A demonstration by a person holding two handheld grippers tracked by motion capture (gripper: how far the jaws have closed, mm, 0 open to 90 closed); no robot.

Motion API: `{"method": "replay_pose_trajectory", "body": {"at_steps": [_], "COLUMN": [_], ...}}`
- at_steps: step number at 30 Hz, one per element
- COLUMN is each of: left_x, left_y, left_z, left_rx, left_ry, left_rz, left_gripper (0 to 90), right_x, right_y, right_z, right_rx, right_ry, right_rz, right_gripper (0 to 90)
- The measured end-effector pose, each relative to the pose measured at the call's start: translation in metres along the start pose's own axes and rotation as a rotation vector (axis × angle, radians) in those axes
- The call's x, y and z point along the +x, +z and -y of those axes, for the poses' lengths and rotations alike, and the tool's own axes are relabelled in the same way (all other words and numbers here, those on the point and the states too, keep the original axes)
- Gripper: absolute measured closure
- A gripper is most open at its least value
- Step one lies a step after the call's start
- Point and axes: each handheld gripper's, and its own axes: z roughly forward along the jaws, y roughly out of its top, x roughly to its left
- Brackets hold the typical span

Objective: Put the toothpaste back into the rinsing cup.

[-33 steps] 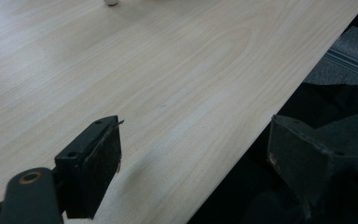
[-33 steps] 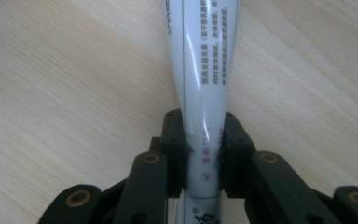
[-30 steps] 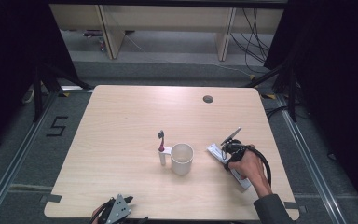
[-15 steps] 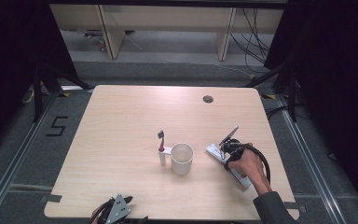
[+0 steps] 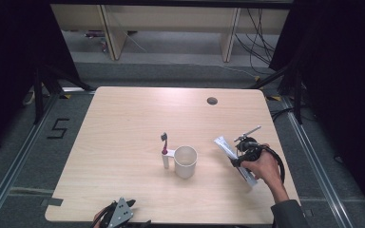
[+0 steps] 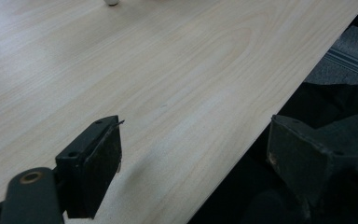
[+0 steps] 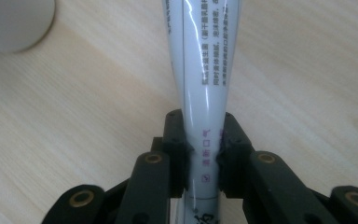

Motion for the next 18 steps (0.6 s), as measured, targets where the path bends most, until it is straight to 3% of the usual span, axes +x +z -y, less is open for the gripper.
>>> {"method": "replay_pose_trajectory", "body": {"at_steps": [1, 2, 4, 5, 8, 9, 10, 11, 12, 13, 14, 15, 16, 17, 18], "left_x": [0.0, 0.0, -0.002, 0.0, 0.0, 0.0, 0.0, 0.0, 0.0, -0.002, -0.001, -0.001, 0.0, 0.0, -0.002], "left_y": [-0.001, -0.001, 0.0, 0.0, -0.001, 0.0, 0.0, -0.001, -0.001, 0.0, 0.0, 0.0, -0.001, -0.001, 0.0], "left_z": [0.0, 0.0, 0.0, 0.0, 0.0, 0.0, 0.0, 0.0, 0.0, 0.0, 0.0, 0.0, 0.0, 0.0, 0.0], "left_rx": [0.006, 0.009, -0.012, 0.005, 0.005, 0.006, 0.005, 0.005, 0.006, -0.011, -0.003, -0.001, 0.005, 0.006, -0.011], "left_ry": [-0.003, -0.003, -0.028, -0.005, -0.002, -0.002, -0.002, -0.002, -0.004, -0.028, -0.019, -0.016, -0.005, -0.003, -0.026], "left_rz": [0.0, 0.001, 0.008, 0.0, 0.001, 0.001, 0.0, 0.0, 0.0, 0.005, 0.001, 0.001, 0.0, 0.0, 0.008], "left_gripper": [17.6, 17.6, 17.6, 17.6, 17.6, 17.6, 17.7, 17.6, 17.6, 17.6, 17.6, 17.7, 17.6, 17.7, 17.6], "right_x": [-0.004, -0.003, -0.004, -0.004, -0.007, -0.005, -0.007, -0.004, -0.006, -0.005, -0.001, -0.001, 0.0, 0.001, -0.001], "right_y": [-0.002, -0.005, -0.009, -0.011, -0.014, -0.016, -0.016, -0.019, -0.019, -0.022, -0.02, -0.025, -0.024, -0.026, -0.027], "right_z": [0.0, 0.001, 0.001, 0.001, 0.001, 0.001, 0.001, 0.001, 0.0, 0.0, 0.001, 0.0, 0.0, -0.001, -0.002], "right_rx": [-0.039, -0.061, -0.097, -0.11, -0.185, -0.198, -0.222, -0.217, -0.256, -0.257, -0.303, -0.295, -0.344, -0.356, -0.391], "right_ry": [-0.047, -0.021, -0.02, -0.009, -0.037, -0.014, -0.039, 0.002, -0.008, 0.006, 0.044, 0.046, 0.038, 0.043, -0.009], "right_rz": [-0.011, -0.03, -0.04, -0.044, -0.032, -0.037, -0.025, -0.043, -0.042, -0.042, -0.057, -0.062, -0.062, -0.071, -0.066], "right_gripper": [76.7, 76.7, 76.7, 76.7, 76.7, 76.7, 76.7, 76.7, 76.7, 76.7, 76.7, 76.7, 76.7, 76.7, 76.7]}}
